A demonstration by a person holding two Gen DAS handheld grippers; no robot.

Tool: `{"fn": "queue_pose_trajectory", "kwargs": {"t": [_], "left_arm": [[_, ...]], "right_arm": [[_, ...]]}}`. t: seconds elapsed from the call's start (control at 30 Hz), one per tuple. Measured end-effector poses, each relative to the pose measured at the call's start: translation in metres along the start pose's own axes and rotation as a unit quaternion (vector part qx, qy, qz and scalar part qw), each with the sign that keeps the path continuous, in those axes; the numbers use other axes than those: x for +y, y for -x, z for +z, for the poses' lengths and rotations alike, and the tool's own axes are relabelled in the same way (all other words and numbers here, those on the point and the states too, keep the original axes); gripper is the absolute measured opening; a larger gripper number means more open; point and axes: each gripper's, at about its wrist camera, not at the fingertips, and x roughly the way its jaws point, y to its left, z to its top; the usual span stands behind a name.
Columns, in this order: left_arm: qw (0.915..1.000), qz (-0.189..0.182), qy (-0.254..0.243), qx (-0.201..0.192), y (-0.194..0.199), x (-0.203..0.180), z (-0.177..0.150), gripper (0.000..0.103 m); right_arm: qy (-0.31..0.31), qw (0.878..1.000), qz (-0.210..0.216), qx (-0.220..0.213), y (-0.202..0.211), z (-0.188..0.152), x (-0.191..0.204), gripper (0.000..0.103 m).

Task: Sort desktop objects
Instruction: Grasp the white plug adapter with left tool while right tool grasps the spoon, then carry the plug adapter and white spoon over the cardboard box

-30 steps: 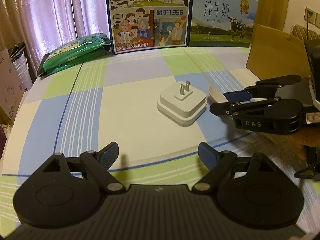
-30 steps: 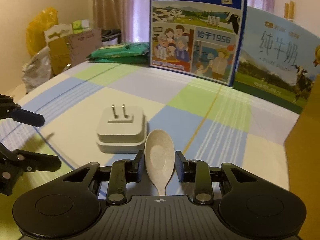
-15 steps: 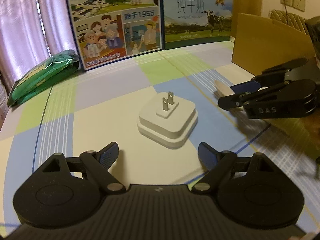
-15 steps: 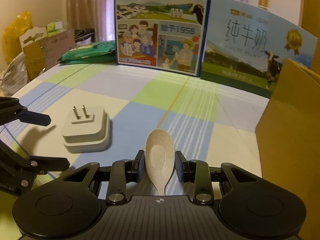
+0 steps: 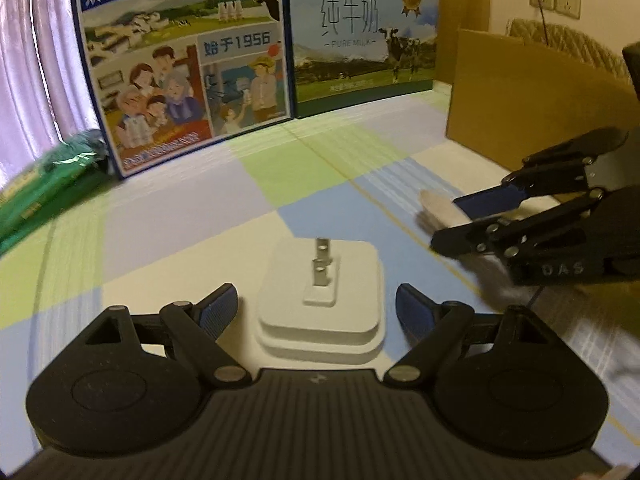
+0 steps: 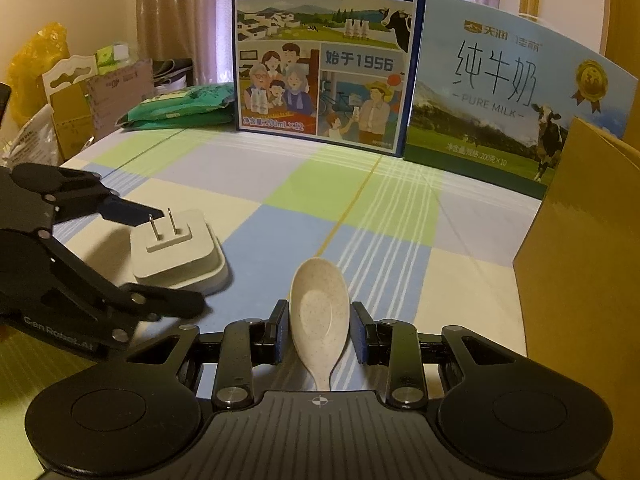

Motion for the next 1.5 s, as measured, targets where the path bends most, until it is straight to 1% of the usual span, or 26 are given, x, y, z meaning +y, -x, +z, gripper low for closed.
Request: {"fn": "queue_pose_trajectory", "kwargs": {"t": [0.1, 0.17, 0.23, 0.27, 0.43, 0.57, 0.73, 0.8, 0.87, 0.97, 1.07, 1.2, 1.27, 1.37, 1.5], "left_arm": [[0.9999, -0.004, 0.010, -0.001, -0.001, -0.001, 0.000, 0.083], [0.9999, -0.002, 0.015, 0.003, 0.000, -0.001, 0.001, 0.076], [0.9997, 0.006, 0.024, 0.008, 0.001, -0.003, 0.004, 0.063], [0.9994, 0.011, 0.030, 0.012, 0.001, -0.003, 0.006, 0.061], [0.9980, 0.031, 0.043, 0.034, 0.005, -0.010, 0.009, 0.061], [0.9959, 0.049, 0.051, 0.056, 0.017, -0.016, 0.005, 0.061], [0.9932, 0.058, 0.070, 0.072, 0.051, -0.025, -0.021, 0.060], [0.9913, 0.074, 0.069, 0.084, 0.063, -0.030, -0.027, 0.060], [0.9895, 0.077, 0.082, 0.091, 0.076, -0.033, -0.033, 0.060], [0.9882, 0.072, 0.103, 0.088, 0.101, -0.043, -0.039, 0.060], [0.9877, 0.070, 0.120, 0.072, 0.133, -0.055, -0.043, 0.060], [0.9866, 0.067, 0.138, 0.056, 0.168, -0.069, -0.055, 0.060], [0.9861, 0.063, 0.142, 0.059, 0.176, -0.074, -0.063, 0.060], [0.9864, 0.053, 0.142, 0.064, 0.176, -0.075, -0.071, 0.060], [0.9868, 0.046, 0.146, 0.053, 0.181, -0.074, -0.073, 0.060]], "right_arm": [[0.002, 1.000, 0.001, -0.002, 0.000, 0.000, 0.001, 0.029], [0.002, 1.000, 0.001, -0.002, 0.000, 0.000, 0.001, 0.029], [0.001, 1.000, 0.001, -0.001, 0.000, 0.000, 0.001, 0.029], [0.000, 1.000, 0.002, 0.000, 0.000, 0.000, 0.001, 0.029], [-0.006, 1.000, 0.005, 0.005, 0.001, 0.001, 0.002, 0.029], [-0.010, 1.000, 0.013, 0.010, 0.005, 0.003, 0.006, 0.029], [-0.006, 0.999, 0.024, 0.026, 0.016, 0.001, 0.021, 0.029], [-0.003, 0.999, 0.032, 0.033, 0.023, -0.002, 0.029, 0.029], [0.004, 0.999, 0.037, 0.038, 0.035, -0.004, 0.038, 0.029], [0.001, 0.998, 0.043, 0.047, 0.057, -0.008, 0.049, 0.029], [-0.007, 0.998, 0.046, 0.051, 0.083, -0.016, 0.059, 0.029], [-0.019, 0.997, 0.052, 0.057, 0.116, -0.034, 0.072, 0.029], [-0.020, 0.996, 0.051, 0.070, 0.123, -0.049, 0.078, 0.029], [-0.018, 0.995, 0.049, 0.091, 0.122, -0.068, 0.083, 0.029], [-0.021, 0.995, 0.046, 0.089, 0.125, -0.079, 0.086, 0.029]]}}
